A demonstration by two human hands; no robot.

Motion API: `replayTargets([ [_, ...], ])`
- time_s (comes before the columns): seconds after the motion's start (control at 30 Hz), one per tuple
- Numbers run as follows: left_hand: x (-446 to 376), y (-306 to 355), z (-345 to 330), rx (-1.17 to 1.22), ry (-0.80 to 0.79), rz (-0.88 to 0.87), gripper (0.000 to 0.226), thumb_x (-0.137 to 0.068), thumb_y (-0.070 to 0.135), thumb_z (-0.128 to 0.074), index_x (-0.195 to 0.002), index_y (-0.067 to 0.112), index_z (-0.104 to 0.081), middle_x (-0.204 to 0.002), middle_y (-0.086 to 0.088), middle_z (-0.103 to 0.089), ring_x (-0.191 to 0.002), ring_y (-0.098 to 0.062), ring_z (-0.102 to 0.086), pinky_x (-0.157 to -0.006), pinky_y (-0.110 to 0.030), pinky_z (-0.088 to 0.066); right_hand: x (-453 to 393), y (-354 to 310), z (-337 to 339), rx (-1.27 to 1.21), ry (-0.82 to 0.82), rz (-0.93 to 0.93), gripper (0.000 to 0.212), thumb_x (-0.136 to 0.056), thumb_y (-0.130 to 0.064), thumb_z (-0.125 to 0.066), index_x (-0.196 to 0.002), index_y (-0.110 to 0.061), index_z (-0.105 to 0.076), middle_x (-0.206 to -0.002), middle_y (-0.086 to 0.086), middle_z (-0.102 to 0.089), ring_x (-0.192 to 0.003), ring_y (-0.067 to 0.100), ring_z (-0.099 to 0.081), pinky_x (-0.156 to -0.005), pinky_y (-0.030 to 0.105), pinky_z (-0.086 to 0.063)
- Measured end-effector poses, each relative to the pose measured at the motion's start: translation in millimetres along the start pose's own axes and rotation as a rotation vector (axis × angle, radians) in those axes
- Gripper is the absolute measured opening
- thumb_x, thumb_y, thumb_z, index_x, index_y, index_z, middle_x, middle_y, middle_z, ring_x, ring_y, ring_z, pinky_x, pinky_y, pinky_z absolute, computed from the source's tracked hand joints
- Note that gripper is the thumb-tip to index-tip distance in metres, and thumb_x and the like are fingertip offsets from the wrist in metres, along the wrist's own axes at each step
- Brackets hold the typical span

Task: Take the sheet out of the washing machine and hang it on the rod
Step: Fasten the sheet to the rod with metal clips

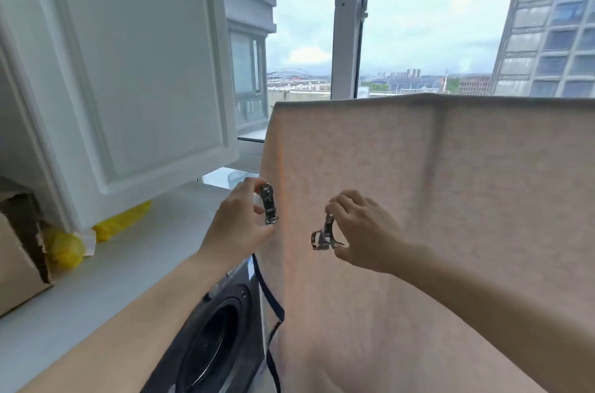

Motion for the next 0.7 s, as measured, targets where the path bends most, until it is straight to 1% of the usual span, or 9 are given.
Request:
replayTargets([
  [0.1,-21.0,31.3,-24.8,-0.009,0.049,-0.057,0.064,-0.069,0.030,-0.085,-0.123,0.023,-0.051,-0.103,0.005,-0.063,-0.092,-0.013,-0.063,-0.080,-0.032,-0.051,3.2,40.6,8.0,0.072,0.035,-0.022,0.057,-0.064,-0.039,-0.073,-0.110,-0.009,-0.056,-0.142,0.012,-0.044,-0.136,0.033,-0.033,-0.100,0.042,-0.043],
  [0.17,-35.7,54.9,-33.7,-0.037,0.103,-0.121,0.064,-0.071,0.033,-0.084,-0.125,0.021,-0.050,-0.102,0.008,-0.061,-0.096,-0.013,-0.061,-0.080,-0.030,-0.049,1.6,64.4,16.5,0.134,0.067,-0.018,0.057,-0.059,-0.040,-0.075,-0.103,-0.009,-0.057,-0.148,0.017,-0.036,-0.138,0.037,-0.030,-0.102,0.044,-0.041],
  [0.23,-51.3,77.2,-37.6,-0.045,0.155,-0.184,0.063,-0.073,0.030,-0.083,-0.126,0.019,-0.051,-0.105,0.008,-0.058,-0.101,-0.013,-0.059,-0.081,-0.027,-0.045,-3.6,87.3,28.3,0.171,0.095,-0.014,0.057,-0.060,-0.041,-0.076,-0.103,-0.009,-0.056,-0.151,0.018,-0.032,-0.140,0.039,-0.026,-0.107,0.047,-0.034],
  [0.37,-84.7,104.3,-39.8,-0.038,0.235,-0.260,0.062,-0.072,0.029,-0.084,-0.124,0.017,-0.052,-0.114,0.002,-0.064,-0.105,-0.015,-0.057,-0.084,-0.022,-0.037,-24.2,129.6,53.7,0.246,0.127,-0.012,0.063,-0.067,-0.042,-0.073,-0.114,-0.006,-0.053,-0.155,0.019,-0.021,-0.146,0.035,-0.012,-0.116,0.050,-0.014],
  [0.47,-108.0,116.5,-38.5,-0.048,0.290,-0.312,0.060,-0.070,0.032,-0.085,-0.120,0.017,-0.055,-0.113,0.005,-0.064,-0.108,-0.016,-0.055,-0.089,-0.027,-0.042,-45.2,152.8,65.4,0.354,0.074,-0.026,0.069,-0.076,-0.050,-0.065,-0.126,-0.007,-0.043,-0.159,0.019,-0.006,-0.146,0.038,0.004,-0.117,0.054,-0.001],
  [0.53,-121.2,123.5,-36.9,-0.065,0.317,-0.349,0.058,-0.069,0.033,-0.085,-0.118,0.018,-0.058,-0.111,0.005,-0.064,-0.111,-0.021,-0.053,-0.093,-0.036,-0.045,-59.5,170.6,73.4,0.371,0.041,-0.105,0.073,-0.080,-0.056,-0.060,-0.132,-0.009,-0.039,-0.159,0.015,-0.001,-0.145,0.041,0.008,-0.115,0.058,0.002],
  [0.6,-133.0,128.0,-35.1,-0.068,0.338,-0.375,0.055,-0.068,0.033,-0.085,-0.115,0.018,-0.060,-0.109,0.004,-0.064,-0.112,-0.022,-0.053,-0.094,-0.041,-0.046,-70.4,187.1,78.3,0.343,0.005,-0.190,0.077,-0.080,-0.063,-0.058,-0.132,-0.009,-0.040,-0.159,0.013,-0.002,-0.144,0.041,0.008,-0.114,0.060,0.002],
  [0.67,-145.7,129.7,-32.9,-0.036,0.344,-0.388,0.051,-0.068,0.032,-0.085,-0.112,0.019,-0.062,-0.108,0.004,-0.064,-0.112,-0.017,-0.052,-0.096,-0.036,-0.045,-78.1,199.7,77.2,0.323,-0.032,-0.246,0.082,-0.079,-0.068,-0.056,-0.133,-0.008,-0.041,-0.159,0.013,-0.004,-0.144,0.042,0.006,-0.114,0.061,0.001],
  [0.7,-152.8,129.6,-32.0,-0.010,0.342,-0.390,0.050,-0.068,0.032,-0.084,-0.111,0.019,-0.063,-0.109,0.003,-0.064,-0.112,-0.014,-0.051,-0.096,-0.027,-0.042,-80.1,204.4,74.7,0.312,-0.054,-0.267,0.085,-0.078,-0.070,-0.055,-0.135,-0.008,-0.040,-0.159,0.013,-0.004,-0.144,0.042,0.004,-0.114,0.062,0.001],
])
Point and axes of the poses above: each hand's wrist, its own x-axis away from the middle knuckle, its own z-axis out of the back of the hand, y = z × x, the point moved 7 cm from there along -x, towards the middle knuckle
